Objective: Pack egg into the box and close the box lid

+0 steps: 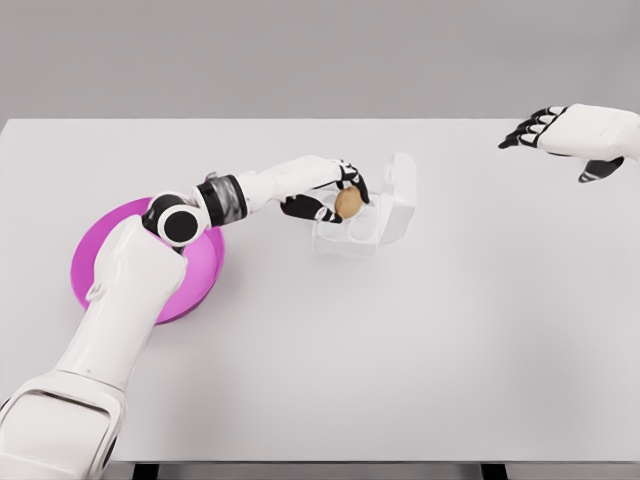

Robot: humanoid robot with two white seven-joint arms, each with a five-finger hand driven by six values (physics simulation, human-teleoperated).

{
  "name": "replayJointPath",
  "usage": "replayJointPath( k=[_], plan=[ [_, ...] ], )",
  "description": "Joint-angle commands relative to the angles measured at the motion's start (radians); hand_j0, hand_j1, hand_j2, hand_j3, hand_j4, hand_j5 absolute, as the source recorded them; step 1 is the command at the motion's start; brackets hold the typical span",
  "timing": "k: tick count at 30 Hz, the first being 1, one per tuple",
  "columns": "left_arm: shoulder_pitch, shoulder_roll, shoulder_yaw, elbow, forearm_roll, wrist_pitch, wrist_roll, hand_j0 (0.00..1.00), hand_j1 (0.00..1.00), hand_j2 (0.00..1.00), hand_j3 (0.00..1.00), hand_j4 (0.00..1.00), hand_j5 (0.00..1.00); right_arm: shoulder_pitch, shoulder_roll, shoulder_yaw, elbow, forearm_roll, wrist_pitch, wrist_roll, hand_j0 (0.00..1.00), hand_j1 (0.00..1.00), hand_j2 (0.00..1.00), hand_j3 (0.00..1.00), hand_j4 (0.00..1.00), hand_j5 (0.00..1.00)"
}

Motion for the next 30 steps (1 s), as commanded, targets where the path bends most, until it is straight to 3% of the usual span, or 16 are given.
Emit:
replayJointPath(
  k=[1,11,30],
  plan=[
    [0.0,-0.001,0.001,0.005,0.01,0.003,0.0,0.57,0.57,0.57,0.57,0.57,0.57,0.0,0.0,-0.002,0.001,-0.004,0.001,0.001,1.0,1.0,1.0,1.0,1.0,1.0],
    [0.0,-0.002,0.001,0.004,0.01,0.003,0.0,0.66,0.66,0.66,0.66,0.66,0.66,0.002,-0.003,-0.002,-0.001,-0.007,0.001,0.004,1.0,1.0,1.0,1.0,1.0,1.0],
    [0.002,-0.002,0.001,0.002,0.011,0.003,0.0,0.75,0.75,0.75,0.75,0.75,0.75,0.0,-0.003,0.0,-0.004,-0.007,0.001,0.004,1.0,1.0,1.0,1.0,1.0,1.0]
  ],
)
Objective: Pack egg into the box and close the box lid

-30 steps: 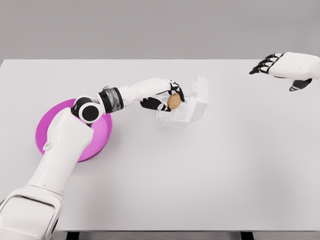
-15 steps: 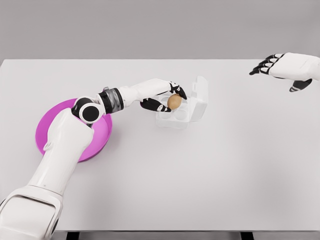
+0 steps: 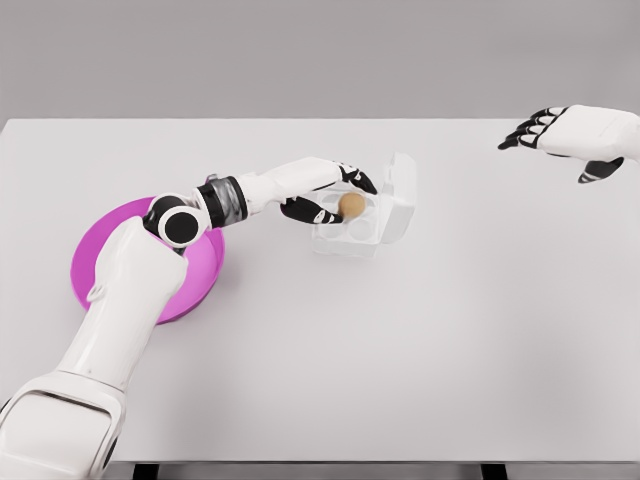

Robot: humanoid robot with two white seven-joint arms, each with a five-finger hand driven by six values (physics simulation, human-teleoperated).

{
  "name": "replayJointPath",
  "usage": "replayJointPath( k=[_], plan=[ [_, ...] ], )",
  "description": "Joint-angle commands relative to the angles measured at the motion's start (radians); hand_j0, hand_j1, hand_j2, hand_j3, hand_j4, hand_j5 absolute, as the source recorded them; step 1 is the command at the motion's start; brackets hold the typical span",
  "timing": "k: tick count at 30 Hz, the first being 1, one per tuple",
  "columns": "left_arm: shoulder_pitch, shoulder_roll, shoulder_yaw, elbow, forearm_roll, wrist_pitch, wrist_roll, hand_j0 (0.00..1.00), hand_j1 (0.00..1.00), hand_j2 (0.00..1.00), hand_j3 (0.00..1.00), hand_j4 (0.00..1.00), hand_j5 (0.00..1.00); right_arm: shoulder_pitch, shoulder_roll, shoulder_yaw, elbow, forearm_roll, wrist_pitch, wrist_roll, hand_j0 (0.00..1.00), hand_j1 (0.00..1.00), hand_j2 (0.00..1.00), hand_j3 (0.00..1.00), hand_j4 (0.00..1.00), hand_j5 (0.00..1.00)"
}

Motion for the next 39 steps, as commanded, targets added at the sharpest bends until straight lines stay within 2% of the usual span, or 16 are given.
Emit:
replayJointPath(
  k=[1,9,21,30,32,35,37,39],
  plan=[
    [0.0,0.0,0.001,-0.001,0.008,0.003,0.0,0.75,0.75,0.75,0.75,0.75,0.75,0.0,-0.001,-0.003,-0.001,-0.004,0.001,0.0,1.0,1.0,1.0,1.0,1.0,1.0],
    [0.0,0.006,0.003,-0.009,0.01,0.003,0.0,0.78,0.78,0.78,0.78,0.78,0.78,0.002,-0.009,-0.003,-0.001,-0.004,0.001,-0.002,1.0,1.0,1.0,1.0,1.0,1.0],
    [-0.003,0.015,0.018,-0.023,0.019,0.003,0.0,0.89,0.89,0.89,0.89,0.89,0.89,0.0,-0.014,-0.003,-0.013,-0.004,0.001,-0.002,1.0,1.0,1.0,1.0,1.0,1.0],
    [0.02,0.181,0.006,-0.205,0.212,0.003,0.0,0.96,0.96,0.96,0.96,0.96,0.96,0.0,-0.017,-0.003,-0.05,-0.002,0.001,-0.002,1.0,1.0,1.0,1.0,1.0,1.0],
    [0.067,0.257,0.012,-0.3,0.292,0.003,0.0,0.99,0.99,0.99,0.99,0.99,0.99,0.0,-0.017,-0.002,-0.06,-0.002,0.001,0.0,1.0,1.0,1.0,1.0,1.0,1.0],
    [0.135,0.414,0.02,-0.423,0.424,0.003,0.0,1.0,1.0,1.0,1.0,1.0,1.0,0.003,-0.047,0.0,-0.105,-0.002,0.001,0.026,1.0,1.0,1.0,1.0,1.0,1.0],
    [0.158,0.508,0.02,-0.463,0.527,0.003,0.0,1.0,1.0,1.0,1.0,1.0,1.0,0.005,-0.05,0.002,-0.143,-0.002,0.001,0.046,1.0,1.0,1.0,1.0,1.0,1.0],
    [0.169,0.524,0.021,-0.472,0.536,0.003,0.0,1.0,1.0,1.0,1.0,1.0,1.0,0.005,-0.05,0.0,-0.154,-0.002,0.001,0.047,1.0,1.0,1.0,1.0,1.0,1.0]
  ],
)
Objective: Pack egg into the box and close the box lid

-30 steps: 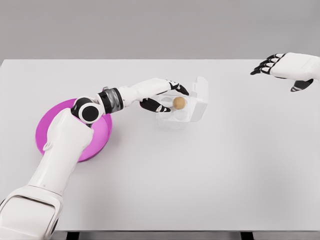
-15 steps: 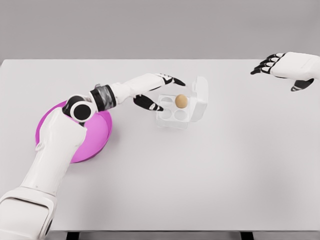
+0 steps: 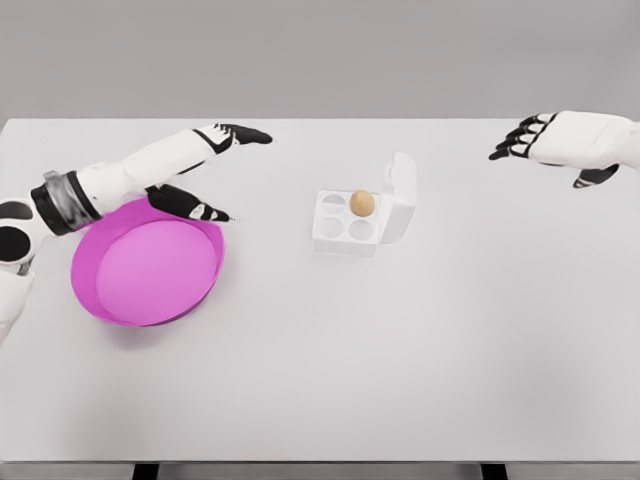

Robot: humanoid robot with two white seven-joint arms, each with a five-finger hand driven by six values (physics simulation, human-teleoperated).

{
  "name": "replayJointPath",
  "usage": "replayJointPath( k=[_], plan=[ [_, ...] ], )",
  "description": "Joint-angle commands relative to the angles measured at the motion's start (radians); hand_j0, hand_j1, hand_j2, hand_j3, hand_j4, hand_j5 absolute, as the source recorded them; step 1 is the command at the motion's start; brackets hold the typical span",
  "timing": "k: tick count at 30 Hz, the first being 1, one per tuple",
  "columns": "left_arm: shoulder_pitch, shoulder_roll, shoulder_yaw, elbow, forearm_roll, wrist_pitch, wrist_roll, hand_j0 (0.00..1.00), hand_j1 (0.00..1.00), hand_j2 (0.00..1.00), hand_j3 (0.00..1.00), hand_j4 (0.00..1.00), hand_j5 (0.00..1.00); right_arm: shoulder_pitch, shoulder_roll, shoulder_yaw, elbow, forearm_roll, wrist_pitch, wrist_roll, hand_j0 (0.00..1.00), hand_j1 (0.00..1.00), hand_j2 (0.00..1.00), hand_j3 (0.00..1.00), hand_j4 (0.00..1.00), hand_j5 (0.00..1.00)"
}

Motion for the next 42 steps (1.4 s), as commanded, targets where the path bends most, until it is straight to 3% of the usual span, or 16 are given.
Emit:
replayJointPath(
  k=[1,9,15,22,25,42],
  plan=[
    [0.0,0.061,0.004,-0.038,0.064,0.003,0.001,1.0,1.0,1.0,1.0,1.0,1.0,0.0,-0.005,0.0,-0.024,-0.004,0.001,0.01,1.0,1.0,1.0,1.0,1.0,1.0],
    [0.018,0.092,0.025,-0.038,0.064,0.003,0.001,1.0,1.0,1.0,1.0,1.0,1.0,0.04,0.007,0.012,-0.067,-0.001,0.001,0.051,1.0,1.0,1.0,1.0,1.0,1.0],
    [0.018,0.094,0.025,-0.037,0.063,0.003,0.001,1.0,1.0,1.0,1.0,1.0,1.0,0.035,0.009,0.01,-0.153,0.001,0.001,0.062,1.0,1.0,1.0,1.0,1.0,1.0],
    [0.02,0.101,0.027,-0.035,0.063,0.003,0.001,1.0,1.0,1.0,1.0,1.0,1.0,0.034,0.03,0.03,-0.156,0.001,0.001,0.062,1.0,1.0,1.0,1.0,1.0,1.0],
    [0.06,0.13,0.058,-0.037,0.064,0.003,0.001,1.0,1.0,1.0,1.0,1.0,1.0,0.026,0.056,0.05,-0.17,0.001,0.001,0.062,1.0,1.0,1.0,1.0,1.0,1.0],
    [0.064,0.15,0.062,-0.017,0.063,0.003,0.001,1.0,1.0,1.0,1.0,1.0,1.0,-0.008,0.096,0.064,-0.202,-0.004,0.001,0.062,1.0,1.0,1.0,1.0,1.0,1.0]
  ],
)
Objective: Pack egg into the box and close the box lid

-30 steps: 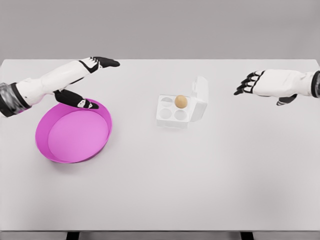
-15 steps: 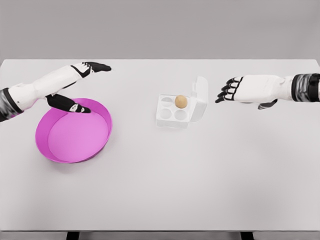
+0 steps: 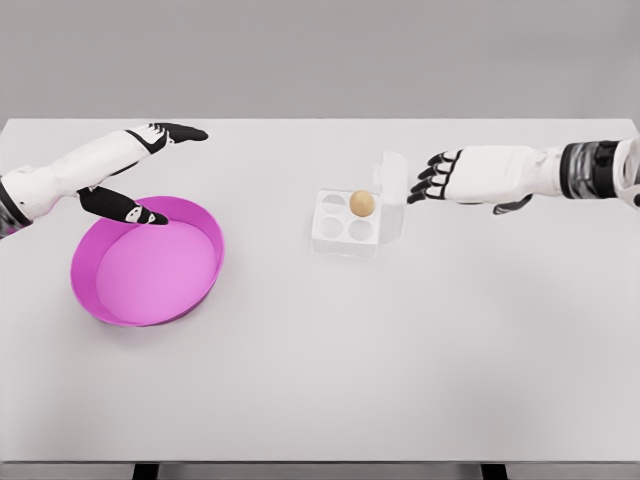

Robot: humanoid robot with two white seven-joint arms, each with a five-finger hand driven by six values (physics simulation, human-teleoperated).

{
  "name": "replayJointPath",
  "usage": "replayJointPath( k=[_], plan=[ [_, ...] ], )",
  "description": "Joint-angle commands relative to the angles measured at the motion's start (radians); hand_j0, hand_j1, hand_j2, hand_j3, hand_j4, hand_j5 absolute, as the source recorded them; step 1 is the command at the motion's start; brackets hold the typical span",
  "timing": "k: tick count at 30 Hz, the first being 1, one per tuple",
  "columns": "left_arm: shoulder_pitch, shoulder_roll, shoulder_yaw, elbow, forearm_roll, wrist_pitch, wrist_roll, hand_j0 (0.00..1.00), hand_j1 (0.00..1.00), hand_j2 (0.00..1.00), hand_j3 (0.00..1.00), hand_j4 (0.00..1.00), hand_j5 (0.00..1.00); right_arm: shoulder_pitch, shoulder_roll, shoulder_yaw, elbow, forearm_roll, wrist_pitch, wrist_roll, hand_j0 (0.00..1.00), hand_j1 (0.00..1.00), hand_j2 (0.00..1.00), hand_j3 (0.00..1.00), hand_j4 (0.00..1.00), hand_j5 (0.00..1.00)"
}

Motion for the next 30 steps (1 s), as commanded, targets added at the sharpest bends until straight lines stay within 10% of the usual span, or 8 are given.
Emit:
replayJointPath(
  k=[1,21,26,30],
  plan=[
    [0.0,0.001,0.0,0.001,0.006,0.003,0.0,1.0,1.0,1.0,1.0,1.0,1.0,0.0,0.003,-0.001,-0.012,-0.004,0.001,0.0,1.0,1.0,1.0,1.0,1.0,1.0],
    [0.0,-0.001,0.0,0.007,0.006,0.003,0.0,1.0,1.0,1.0,1.0,1.0,1.0,-0.031,0.077,0.01,-0.017,-0.009,0.001,0.0,1.0,1.0,1.0,1.0,1.0,1.0],
    [-0.002,-0.001,0.0,0.007,0.005,0.003,0.0,1.0,1.0,1.0,1.0,1.0,1.0,-0.058,0.031,0.001,0.414,-0.136,0.001,-0.003,1.0,1.0,1.0,1.0,1.0,1.0],
    [-0.002,-0.001,0.0,0.007,0.005,0.003,0.0,1.0,1.0,1.0,1.0,1.0,1.0,-0.057,0.033,-0.001,0.447,-0.138,0.001,-0.006,1.0,1.0,1.0,1.0,1.0,1.0]
  ],
)
